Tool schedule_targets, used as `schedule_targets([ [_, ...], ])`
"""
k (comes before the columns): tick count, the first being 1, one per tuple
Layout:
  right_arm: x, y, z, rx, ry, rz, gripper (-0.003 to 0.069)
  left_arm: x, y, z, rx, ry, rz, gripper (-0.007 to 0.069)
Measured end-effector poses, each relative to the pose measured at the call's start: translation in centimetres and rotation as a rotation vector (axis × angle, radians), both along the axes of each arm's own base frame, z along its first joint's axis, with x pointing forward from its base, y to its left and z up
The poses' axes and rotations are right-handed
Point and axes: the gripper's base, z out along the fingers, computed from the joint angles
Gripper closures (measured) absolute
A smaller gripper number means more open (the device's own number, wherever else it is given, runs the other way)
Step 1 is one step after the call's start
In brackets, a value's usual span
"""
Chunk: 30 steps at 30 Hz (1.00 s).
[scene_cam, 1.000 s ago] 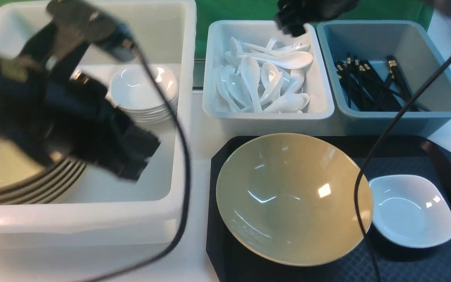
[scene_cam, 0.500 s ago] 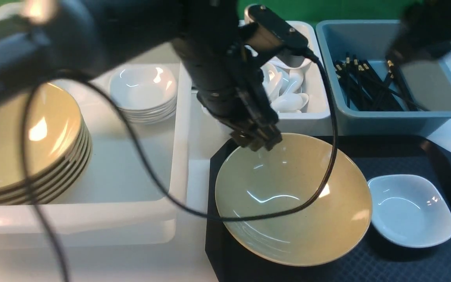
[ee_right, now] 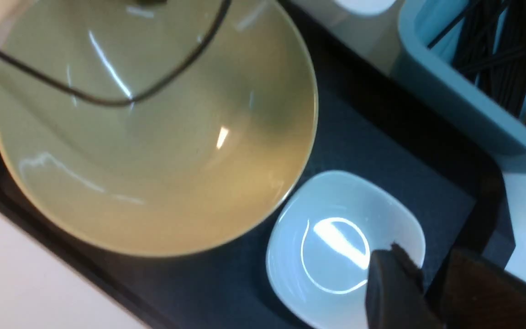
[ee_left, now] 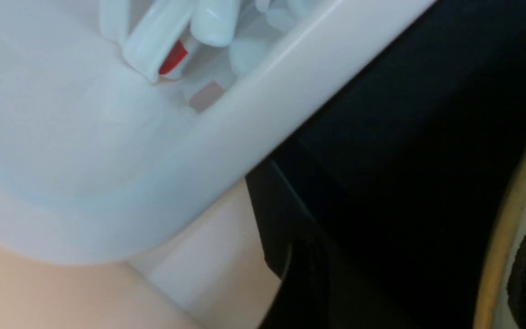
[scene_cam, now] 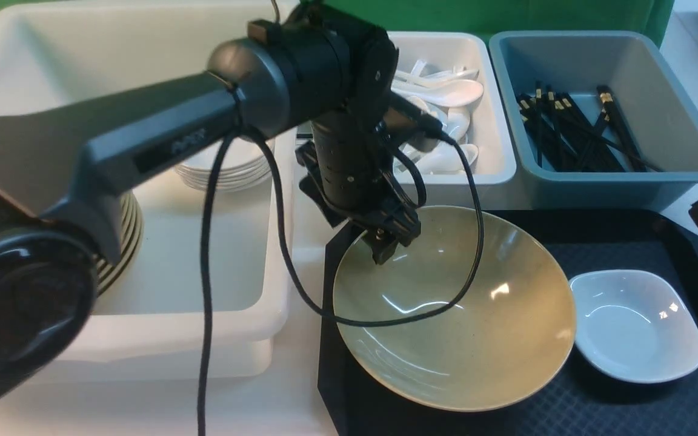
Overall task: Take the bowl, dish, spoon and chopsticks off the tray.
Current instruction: Use the left arm to grab the yellow noodle bowl on the left, then use the left arm to put the noodle bowl into the large storage box on the left
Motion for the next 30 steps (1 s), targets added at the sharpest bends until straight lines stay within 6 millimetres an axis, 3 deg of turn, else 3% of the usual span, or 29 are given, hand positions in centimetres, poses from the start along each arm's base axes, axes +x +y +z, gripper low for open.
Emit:
schedule_targets([
  [2,0.0,0.0,0.0,0.002,-0.005,0.000,0.0456,0.0,-0.1,-0.3,-0.005,0.012,0.003,0.0223],
  [5,0.0,0.0,0.1,0.006,-0.009,0.001,0.0456,-0.3,-0.5,-0.4,-0.044,0.041,0.013,0.0482],
  [6,0.0,0.1,0.1,0.008,-0.008,0.001,0.0455,-0.3,-0.5,-0.2,-0.054,0.044,0.017,0.0517],
  [10,0.0,0.2,0.1,0.021,-0.009,0.009,0.0455,-1.3,-0.3,2.7,-0.125,0.041,0.022,0.0596],
  [14,-0.1,1.1,0.3,0.092,-0.014,0.089,0.0478,-2.7,1.6,8.6,-0.205,-0.054,0.014,0.0615],
  [18,0.0,2.9,1.6,0.189,-0.032,0.248,0.0573,-3.8,7.5,15.5,-0.346,-0.143,0.129,0.0617],
  [21,0.2,4.4,3.0,0.229,-0.067,0.345,0.0619,-4.8,11.7,18.7,-0.421,-0.196,0.223,0.0617],
  [23,0.2,6.8,4.8,0.252,-0.107,0.469,0.0624,-6.4,17.6,21.2,-0.476,-0.269,0.383,0.0619],
  [26,0.0,8.7,5.8,0.261,-0.130,0.557,0.0624,-7.9,22.3,22.1,-0.489,-0.319,0.533,0.0619],
  [27,-0.1,10.1,6.2,0.260,-0.143,0.622,0.0624,-9.3,26.0,22.2,-0.491,-0.356,0.676,0.0619],
  [30,-0.3,12.4,6.5,0.252,-0.148,0.718,0.0624,-11.6,31.0,21.9,-0.512,-0.422,0.902,0.0619],
])
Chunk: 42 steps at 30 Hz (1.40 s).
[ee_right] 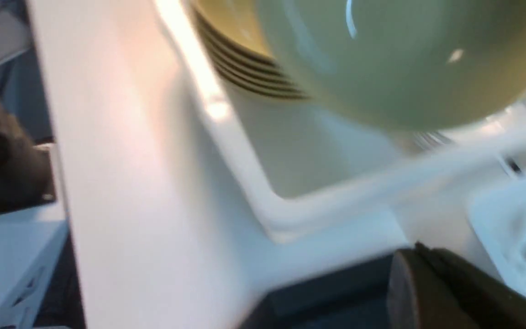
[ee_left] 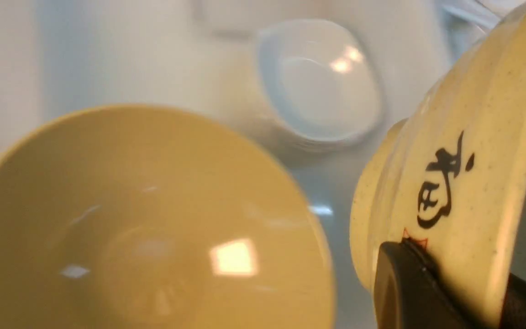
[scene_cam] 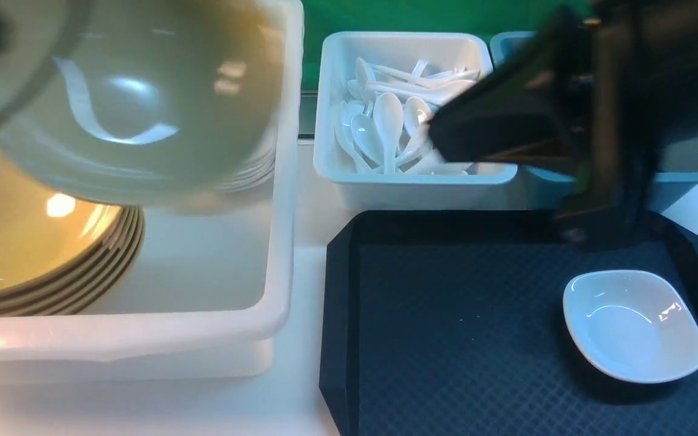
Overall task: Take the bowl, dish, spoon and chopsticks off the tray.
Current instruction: Use the left arm to put the noodle bowl into the large storage box on the left, then use the left arm to grab the plate
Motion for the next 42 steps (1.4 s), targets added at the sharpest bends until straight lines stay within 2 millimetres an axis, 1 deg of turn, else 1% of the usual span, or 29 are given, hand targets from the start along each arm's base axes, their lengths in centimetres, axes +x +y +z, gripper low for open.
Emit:
schedule_targets([
  [1,0.0,0.9,-0.1,-0.006,-0.003,0.032,0.0624,-0.8,1.8,-0.3,-0.030,-0.013,0.086,0.0619],
  [3,0.2,1.9,-0.3,-0.019,-0.005,0.064,0.0624,-2.2,4.8,-1.3,-0.087,-0.034,0.228,0.0619],
  [5,0.4,2.5,-0.6,-0.031,-0.002,0.077,0.0623,-2.9,6.8,-3.0,-0.142,-0.032,0.311,0.0619],
  [7,0.7,2.8,-0.9,-0.045,-0.005,0.085,0.0623,-3.3,7.9,-5.3,-0.166,-0.007,0.358,0.0619],
  [9,0.8,2.9,-1.0,-0.058,-0.014,0.084,0.0623,-3.4,8.3,-7.2,-0.166,0.016,0.378,0.0619],
  [10,0.8,2.8,-1.1,-0.063,-0.019,0.083,0.0623,-3.4,8.4,-8.7,-0.169,0.033,0.388,0.0619],
  [11,0.8,2.8,-1.1,-0.066,-0.022,0.082,0.0623,-3.4,8.5,-9.5,-0.172,0.041,0.394,0.0619],
  [12,0.8,2.8,-1.1,-0.067,-0.023,0.082,0.0623,-3.4,8.5,-9.7,-0.173,0.044,0.395,0.0619],
  [13,0.9,2.8,-1.1,-0.070,-0.025,0.081,0.0623,-3.4,8.6,-11.1,-0.182,0.062,0.413,0.0619],
  [15,0.9,2.8,-1.1,-0.072,-0.027,0.080,0.0623,-3.4,8.9,-12.6,-0.175,0.088,0.437,0.0614],
  [16,0.9,2.8,-1.1,-0.072,-0.027,0.080,0.0623,-3.4,8.9,-12.7,-0.175,0.089,0.439,0.0613],
  [17,0.9,2.8,-1.1,-0.075,-0.030,0.079,0.0623,-3.3,9.2,-13.4,-0.163,0.097,0.449,0.0608],
  [19,0.9,2.7,-1.1,-0.080,-0.033,0.078,0.0623,-3.4,9.2,-14.1,-0.144,0.116,0.433,0.0578],
  [20,0.9,2.7,-1.1,-0.080,-0.033,0.078,0.0623,-3.4,9.2,-14.2,-0.142,0.118,0.431,0.0575],
  [22,0.9,2.7,-1.1,-0.085,-0.041,0.081,0.0623,-3.5,9.2,-14.4,-0.127,0.132,0.415,0.0496],
  [23,0.9,2.7,-1.1,-0.087,-0.045,0.084,0.0623,-3.5,9.2,-14.4,-0.126,0.134,0.412,0.0445],
  [25,0.9,2.7,-1.1,-0.089,-0.048,0.087,0.0623,-3.5,9.2,-14.4,-0.126,0.134,0.411,0.0376],
  [26,0.9,2.7,-1.2,-0.093,-0.049,0.089,0.0623,-3.6,9.2,-14.2,-0.113,0.134,0.408,0.0300],
  [27,0.9,2.7,-1.2,-0.094,-0.048,0.090,0.0623,-3.6,9.2,-14.2,-0.112,0.133,0.408,0.0289],
  [28,0.9,2.7,-1.2,-0.103,-0.045,0.093,0.0623,-3.9,9.3,-13.8,-0.064,0.144,0.397,0.0193],
  [29,0.9,2.6,-1.3,-0.106,-0.044,0.094,0.0623,-4.0,9.3,-13.3,-0.048,0.138,0.393,0.0164],
  [30,0.9,2.6,-1.3,-0.112,-0.041,0.095,0.0623,-4.1,9.3,-12.6,-0.027,0.126,0.388,0.0119],
  [32,0.8,2.6,-1.4,-0.124,-0.036,0.098,0.0623,-4.4,9.0,-10.9,0.005,0.090,0.381,0.0056],
  [33,0.8,2.5,-1.5,-0.130,-0.036,0.098,0.0623,-4.5,8.8,-9.7,0.022,0.060,0.377,0.0033],
  [35,0.9,2.5,-1.5,-0.140,-0.040,0.095,0.0623,-5.0,8.1,-7.0,0.047,0.005,0.365,0.0011],
  [37,1.0,2.3,-1.4,-0.148,-0.042,0.071,0.0623,-5.2,6.5,-4.5,0.063,-0.039,0.323,0.0005],
  [38,1.1,2.2,-1.3,-0.152,-0.044,0.055,0.0623,-5.2,5.6,-3.6,0.066,-0.055,0.291,0.0006],
  [40,1.5,1.8,-1.1,-0.170,-0.052,-0.012,0.0623,-4.9,2.7,-1.8,0.072,-0.091,0.165,0.0020],
  [42,2.3,1.1,-1.0,-0.183,-0.046,-0.110,0.0623,-4.5,-0.5,-1.0,0.065,-0.111,0.020,0.0043],
])
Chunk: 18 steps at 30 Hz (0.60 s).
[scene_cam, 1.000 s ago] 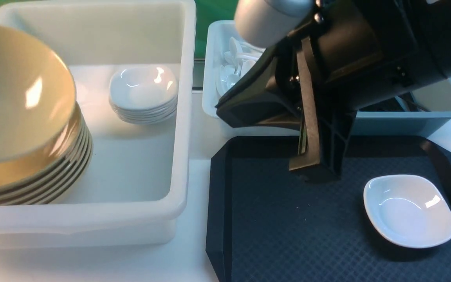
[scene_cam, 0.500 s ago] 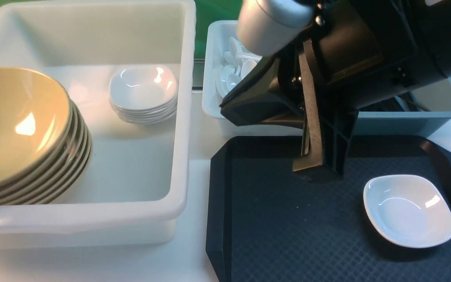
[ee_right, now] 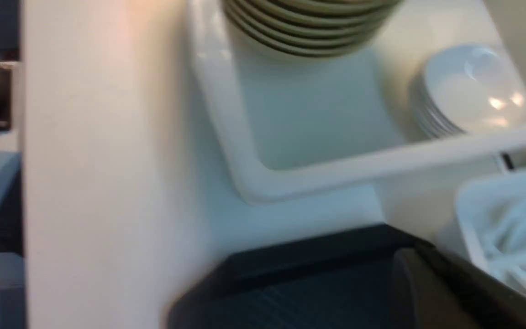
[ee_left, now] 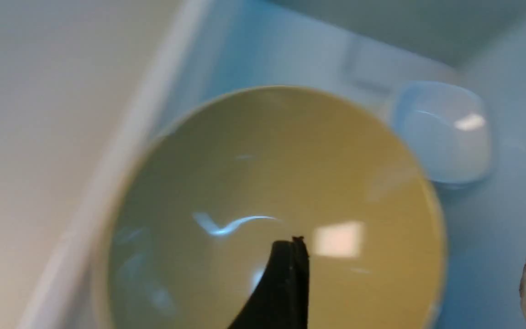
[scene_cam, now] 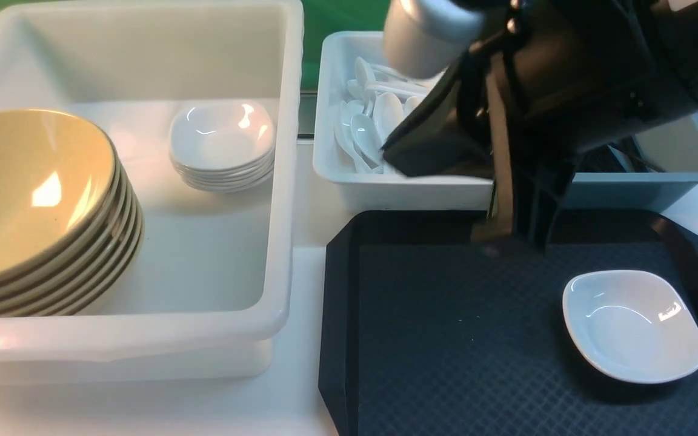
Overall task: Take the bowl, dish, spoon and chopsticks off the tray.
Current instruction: Use the left arm to grab the plate
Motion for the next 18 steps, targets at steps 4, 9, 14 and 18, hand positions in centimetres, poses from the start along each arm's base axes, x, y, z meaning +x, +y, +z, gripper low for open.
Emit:
schedule_targets([
  [4,2.0,-3.0,-0.6,-0.070,0.058,-0.250,0.0623,1.5,-8.2,-0.7,-0.013,0.030,-0.342,0.0084],
  [9,2.9,-7.4,-1.9,-0.146,0.190,-0.488,0.0622,3.8,-17.7,-4.5,0.103,0.114,-0.596,0.0094],
  [14,0.7,-10.9,-3.2,-0.132,0.246,-0.630,0.0620,4.7,-26.2,-9.4,0.188,0.165,-0.767,0.0095],
  [18,-3.0,-13.5,-3.9,-0.101,0.233,-0.713,0.0620,5.3,-32.7,-12.4,0.217,0.183,-0.888,0.0095],
])
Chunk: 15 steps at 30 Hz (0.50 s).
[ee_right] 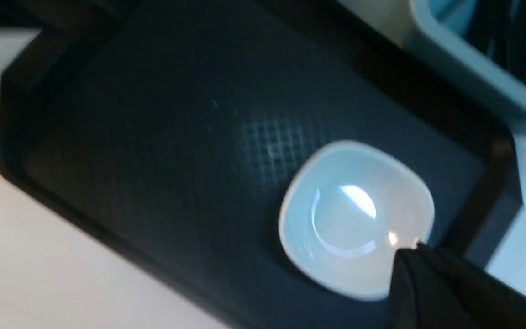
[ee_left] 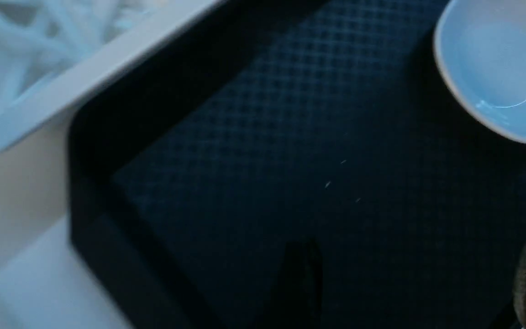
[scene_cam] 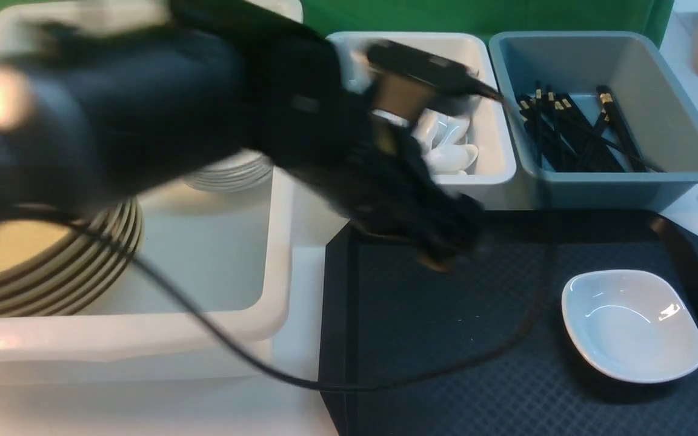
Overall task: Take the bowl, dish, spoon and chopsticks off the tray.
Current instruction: Use the left arm to grab the plate
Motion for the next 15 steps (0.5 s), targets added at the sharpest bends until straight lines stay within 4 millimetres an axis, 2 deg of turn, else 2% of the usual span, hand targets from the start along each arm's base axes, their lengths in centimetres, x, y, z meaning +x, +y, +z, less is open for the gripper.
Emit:
schedule_targets([
  [2,-1.6,-1.0,-0.2,0.009,-0.021,-0.034,0.0619,0.5,-2.6,-1.2,0.006,-0.002,-0.040,0.0095],
  [8,-5.8,-3.3,-0.5,0.057,-0.098,-0.074,0.0619,2.3,-8.3,-5.6,-0.017,0.025,-0.077,0.0095],
  [12,-7.5,-4.1,-0.3,0.082,-0.141,-0.079,0.0619,3.3,-10.5,-8.4,-0.033,0.027,-0.077,0.0095],
  [15,-8.3,-4.6,-0.1,0.102,-0.168,-0.085,0.0619,4.4,-12.1,-11.3,-0.052,0.025,-0.068,0.0095],
])
